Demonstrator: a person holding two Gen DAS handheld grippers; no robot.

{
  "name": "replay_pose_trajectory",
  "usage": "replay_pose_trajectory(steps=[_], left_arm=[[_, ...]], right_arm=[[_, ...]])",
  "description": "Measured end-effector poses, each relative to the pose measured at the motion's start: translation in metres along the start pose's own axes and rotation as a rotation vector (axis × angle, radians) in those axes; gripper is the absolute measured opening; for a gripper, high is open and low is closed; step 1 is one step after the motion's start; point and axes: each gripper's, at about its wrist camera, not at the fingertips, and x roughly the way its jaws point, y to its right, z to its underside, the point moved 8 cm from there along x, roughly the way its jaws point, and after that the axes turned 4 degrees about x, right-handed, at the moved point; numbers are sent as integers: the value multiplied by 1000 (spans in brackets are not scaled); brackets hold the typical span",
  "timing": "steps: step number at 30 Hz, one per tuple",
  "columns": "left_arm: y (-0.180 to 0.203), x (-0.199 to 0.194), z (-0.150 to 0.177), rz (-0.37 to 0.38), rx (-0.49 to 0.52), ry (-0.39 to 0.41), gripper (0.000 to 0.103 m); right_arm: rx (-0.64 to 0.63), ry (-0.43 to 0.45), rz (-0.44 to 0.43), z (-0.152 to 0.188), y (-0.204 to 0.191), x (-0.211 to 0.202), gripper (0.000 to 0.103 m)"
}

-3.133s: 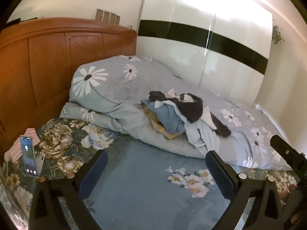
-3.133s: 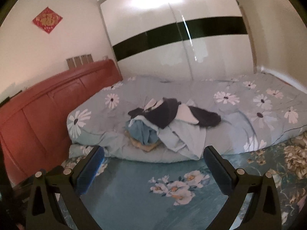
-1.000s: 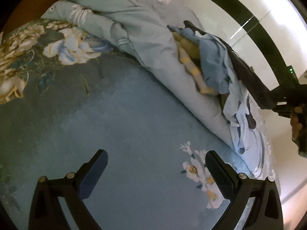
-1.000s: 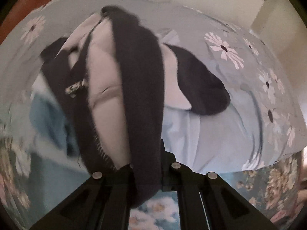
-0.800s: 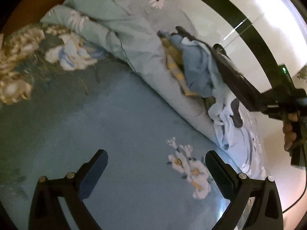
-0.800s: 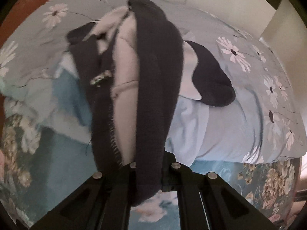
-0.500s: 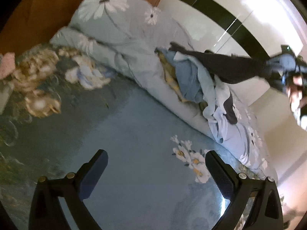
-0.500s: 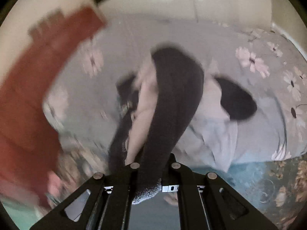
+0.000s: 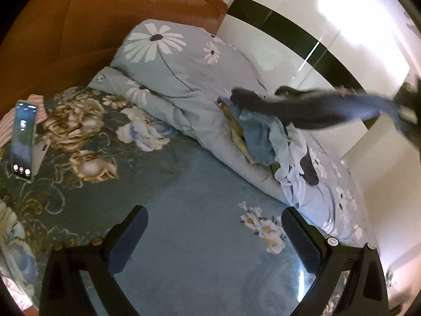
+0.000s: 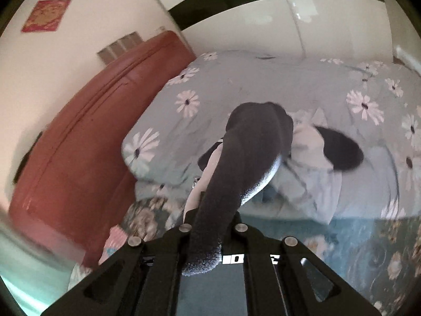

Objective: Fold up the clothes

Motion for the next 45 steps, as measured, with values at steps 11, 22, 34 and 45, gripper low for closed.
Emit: replay_pose_trajectory(steps=[11, 22, 34, 45], left_arm=[[-6, -25, 9, -18, -8, -14, 103], [34, -1, 47, -26, 111, -138, 103], [52, 73, 55, -38, 117, -265, 103], [62, 160, 42, -24, 115, -330, 103]], right_arm=[[32, -128, -4, 196, 54, -77, 4], [411, -305, 190, 305, 198, -35, 5], [396, -363, 284, 320, 236, -59, 42], [268, -338, 400, 280, 266, -57, 55]])
